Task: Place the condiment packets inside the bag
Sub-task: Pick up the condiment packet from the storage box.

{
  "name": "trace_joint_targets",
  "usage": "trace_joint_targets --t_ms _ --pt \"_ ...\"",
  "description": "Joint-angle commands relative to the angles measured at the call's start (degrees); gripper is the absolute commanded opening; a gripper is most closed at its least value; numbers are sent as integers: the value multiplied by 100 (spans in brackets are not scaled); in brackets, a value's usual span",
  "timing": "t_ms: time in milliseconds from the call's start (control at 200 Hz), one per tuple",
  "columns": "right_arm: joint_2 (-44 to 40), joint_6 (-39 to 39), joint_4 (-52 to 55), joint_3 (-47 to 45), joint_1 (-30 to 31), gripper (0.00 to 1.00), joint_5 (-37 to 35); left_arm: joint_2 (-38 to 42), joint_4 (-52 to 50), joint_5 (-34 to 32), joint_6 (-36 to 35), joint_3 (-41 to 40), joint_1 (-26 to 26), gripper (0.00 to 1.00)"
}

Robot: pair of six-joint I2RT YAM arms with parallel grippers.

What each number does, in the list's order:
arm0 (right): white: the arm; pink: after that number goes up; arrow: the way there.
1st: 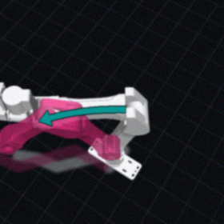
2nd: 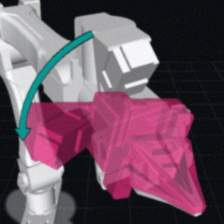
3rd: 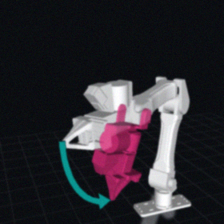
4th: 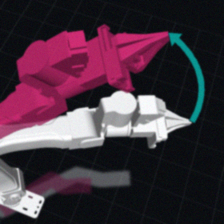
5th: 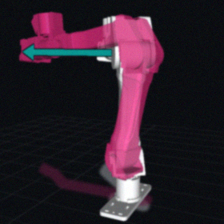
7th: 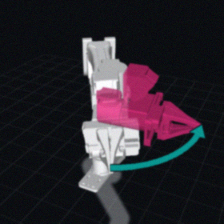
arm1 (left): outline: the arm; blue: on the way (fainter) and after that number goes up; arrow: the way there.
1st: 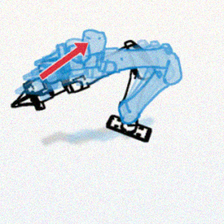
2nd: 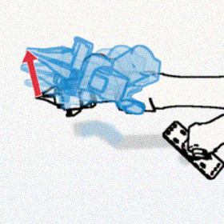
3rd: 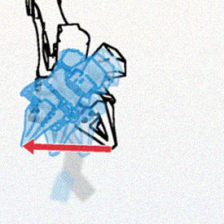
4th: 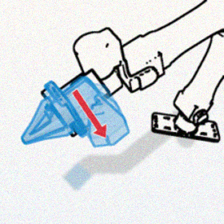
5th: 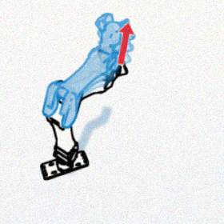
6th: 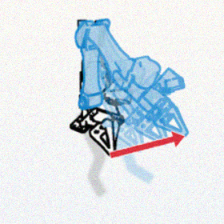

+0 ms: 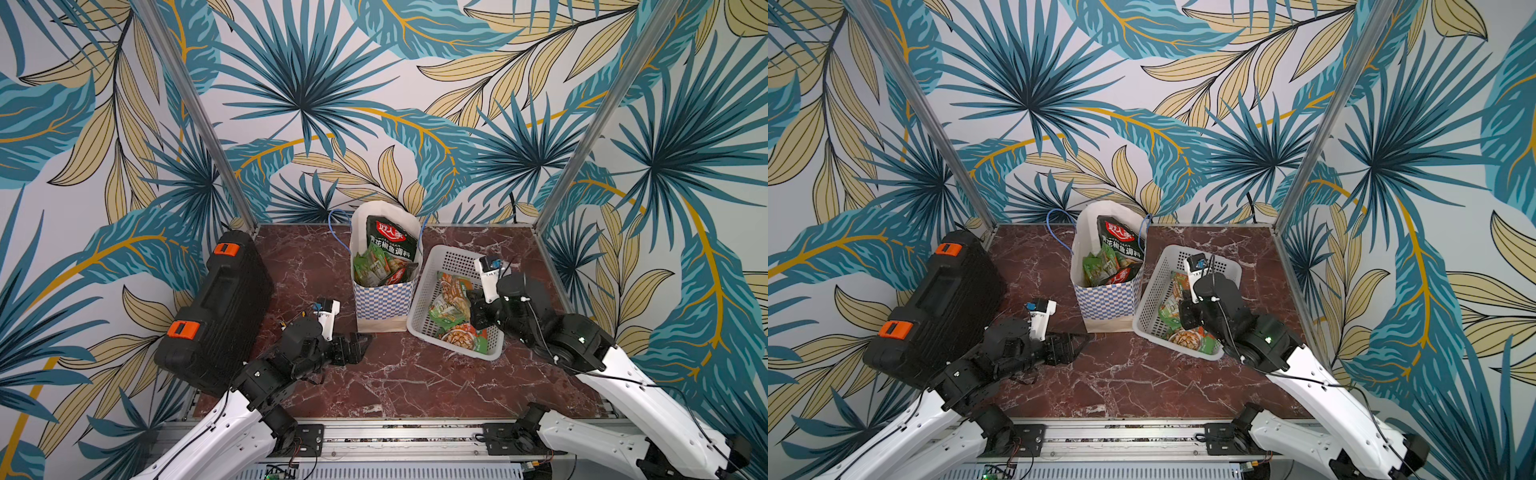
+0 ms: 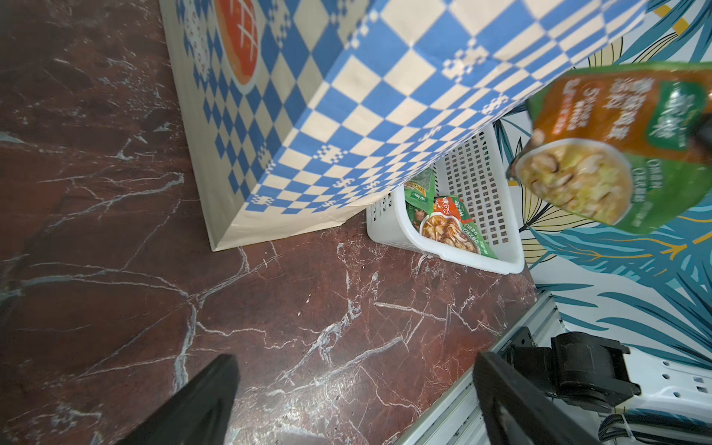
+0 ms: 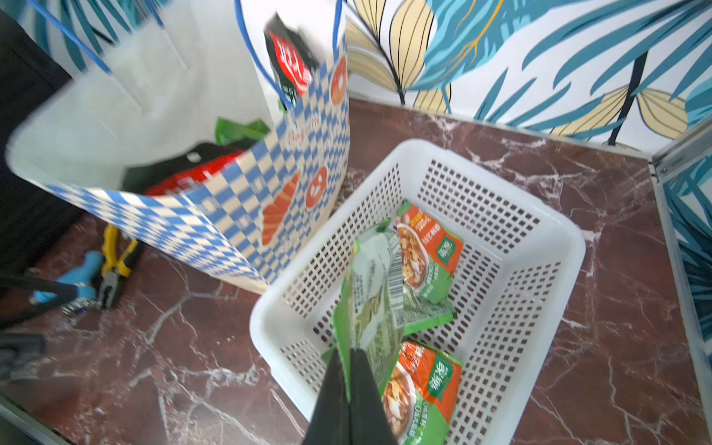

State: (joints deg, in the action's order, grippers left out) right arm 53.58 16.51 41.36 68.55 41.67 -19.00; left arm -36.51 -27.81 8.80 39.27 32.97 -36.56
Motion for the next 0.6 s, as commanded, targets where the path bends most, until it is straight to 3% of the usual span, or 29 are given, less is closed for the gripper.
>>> trace_joint_targets --t_ms 0,366,496,596 --pt "-95 171 -664 268 8 0 278 56 48 -67 -105 144 -9 100" --pt "772 536 -1698 1501 12 0 2561 231 -74 -106 -223 155 -9 100" --pt "1263 842 -2100 1923 8 0 3037 267 -85 -120 -238 142 -11 100" --pt "1655 1043 -2293 2224 12 0 3004 343 -82 -131 -252 147 -17 100"
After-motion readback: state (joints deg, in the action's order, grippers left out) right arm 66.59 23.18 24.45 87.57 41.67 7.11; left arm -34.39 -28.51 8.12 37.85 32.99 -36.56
